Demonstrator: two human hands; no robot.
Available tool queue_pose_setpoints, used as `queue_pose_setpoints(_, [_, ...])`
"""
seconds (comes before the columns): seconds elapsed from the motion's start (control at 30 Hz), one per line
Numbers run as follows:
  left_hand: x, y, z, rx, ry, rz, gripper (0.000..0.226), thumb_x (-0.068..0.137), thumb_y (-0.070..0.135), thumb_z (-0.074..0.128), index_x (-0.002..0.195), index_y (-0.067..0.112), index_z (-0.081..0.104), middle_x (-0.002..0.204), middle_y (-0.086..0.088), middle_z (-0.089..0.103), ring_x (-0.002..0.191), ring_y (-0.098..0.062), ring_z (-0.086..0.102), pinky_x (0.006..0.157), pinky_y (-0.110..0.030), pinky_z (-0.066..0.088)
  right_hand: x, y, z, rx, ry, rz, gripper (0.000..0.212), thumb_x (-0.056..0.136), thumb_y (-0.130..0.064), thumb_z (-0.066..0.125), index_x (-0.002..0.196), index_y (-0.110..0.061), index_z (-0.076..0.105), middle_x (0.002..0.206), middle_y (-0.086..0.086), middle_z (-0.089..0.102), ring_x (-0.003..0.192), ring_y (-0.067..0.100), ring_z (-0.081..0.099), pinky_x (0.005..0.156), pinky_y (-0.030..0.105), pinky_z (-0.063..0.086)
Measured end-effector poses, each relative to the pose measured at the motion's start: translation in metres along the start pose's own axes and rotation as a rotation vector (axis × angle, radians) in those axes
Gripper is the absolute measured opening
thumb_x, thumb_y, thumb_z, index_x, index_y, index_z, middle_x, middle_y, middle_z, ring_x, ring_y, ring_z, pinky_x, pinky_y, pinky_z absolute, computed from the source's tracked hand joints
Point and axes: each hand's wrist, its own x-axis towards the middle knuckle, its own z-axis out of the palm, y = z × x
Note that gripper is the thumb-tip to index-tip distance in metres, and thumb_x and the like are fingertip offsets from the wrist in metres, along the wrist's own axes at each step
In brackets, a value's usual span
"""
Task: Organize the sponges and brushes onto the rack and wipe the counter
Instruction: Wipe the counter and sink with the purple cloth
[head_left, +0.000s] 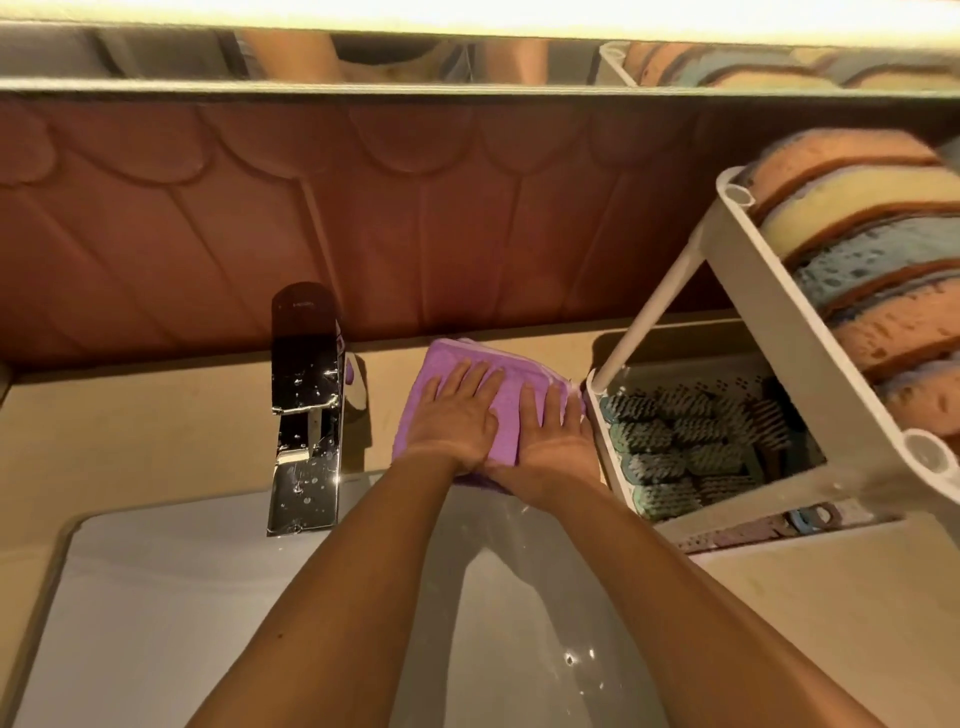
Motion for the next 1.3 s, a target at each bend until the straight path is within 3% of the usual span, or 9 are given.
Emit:
queue_pose_setpoints(0.17, [-0.013,0.011,0.003,0.013,-0.018,-0.007,0.053,0.101,0.032,0.022,0.150,0.030,0.002,0.160,0.008,-0.002,0.147,-0.015,-0.004,0.117,-0.037,-0.002,-0.019,0.008,0.008,-0.160,-0.006,-0.017,0.111,0.078,-0.068,0.051,0.147,-0.009,-0.014,0.154,0.027,-0.008,0.142,0.047,-0.001,0.116,0.049,0.011])
queue_pose_setpoints(0.3, [-0.026,0.017,0.007,0.002,-0.012,-0.011,0.053,0.101,0.031,0.022,0.150,0.029,0.002,0.160,0.006,-0.002,0.147,-0.016,-0.003,0.118,-0.038,-0.001,-0.020,0.014,0.021,-0.305,0.134,0.008,0.082,0.056,-0.033,0.084,0.130,-0.010,0.055,0.122,0.028,0.059,0.105,0.045,0.061,0.077,0.045,0.055])
queue_pose_setpoints(0.4, [-0.037,0.021,0.015,-0.046,0.031,-0.073,0.053,0.101,0.031,0.023,0.151,0.028,0.004,0.160,0.004,-0.001,0.147,-0.016,-0.002,0.117,-0.040,-0.001,-0.017,0.022,0.025,-0.342,0.229,-0.052,0.063,0.050,-0.019,0.086,0.110,-0.010,0.069,0.099,0.024,0.070,0.082,0.041,0.069,0.056,0.038,0.056])
queue_pose_setpoints(0.5, [-0.062,0.026,0.034,-0.164,0.217,-0.273,0.062,0.098,0.044,0.028,0.150,0.024,0.000,0.160,-0.002,-0.005,0.147,-0.019,-0.003,0.117,-0.042,-0.003,-0.029,0.019,0.019,-0.341,0.230,-0.035,0.062,0.061,-0.020,0.081,0.120,-0.010,0.064,0.107,0.026,0.067,0.089,0.042,0.067,0.059,0.038,0.056])
queue_pose_setpoints(0.63, [-0.089,0.029,0.047,-0.617,0.432,-0.592,0.085,0.089,0.048,0.052,0.149,0.008,0.008,0.158,-0.012,0.009,0.146,-0.026,0.007,0.117,-0.045,0.006,-0.042,0.020,0.017,-0.273,0.155,-0.103,0.059,0.097,-0.009,0.033,0.149,-0.006,0.005,0.150,0.031,0.021,0.135,0.048,0.028,0.097,0.048,0.043])
queue_pose_setpoints(0.77, [-0.088,0.032,0.034,-0.819,0.575,-0.747,0.077,0.081,0.037,0.068,0.139,0.004,0.029,0.142,-0.017,0.034,0.133,-0.033,0.031,0.111,-0.044,0.026,-0.053,0.022,0.019,-0.270,0.129,-0.092,0.061,0.097,-0.008,0.032,0.148,-0.005,-0.002,0.152,0.030,0.013,0.140,0.047,0.016,0.102,0.049,0.038])
queue_pose_setpoints(1.07, [-0.107,0.030,0.049,-1.380,0.166,-0.650,0.045,0.087,0.028,0.064,0.121,0.001,0.055,0.111,-0.011,0.061,0.095,-0.024,0.058,0.081,-0.029,0.045,-0.087,0.028,0.037,-0.251,0.007,-0.018,0.055,0.099,-0.009,0.026,0.148,-0.003,0.004,0.151,0.027,0.021,0.141,0.045,0.012,0.108,0.046,0.031])
queue_pose_setpoints(1.2, [-0.129,0.030,0.055,-1.333,0.094,-0.642,0.036,0.084,0.028,0.068,0.111,0.005,0.059,0.109,-0.013,0.063,0.095,-0.027,0.061,0.084,-0.035,0.051,-0.114,0.038,0.053,-0.255,0.138,-0.109,0.042,0.073,-0.011,0.058,0.113,-0.002,0.065,0.101,0.025,0.068,0.097,0.044,0.065,0.067,0.041,0.057])
queue_pose_setpoints(1.3, [-0.136,0.037,0.056,-1.325,0.026,-0.660,0.031,0.084,0.029,0.068,0.101,0.005,0.060,0.109,-0.019,0.066,0.097,-0.033,0.064,0.087,-0.042,0.051,-0.127,0.055,0.066,-0.327,0.182,-0.211,0.025,0.081,-0.015,0.057,0.094,-0.001,0.073,0.086,0.019,0.072,0.082,0.037,0.070,0.072,0.038,0.057])
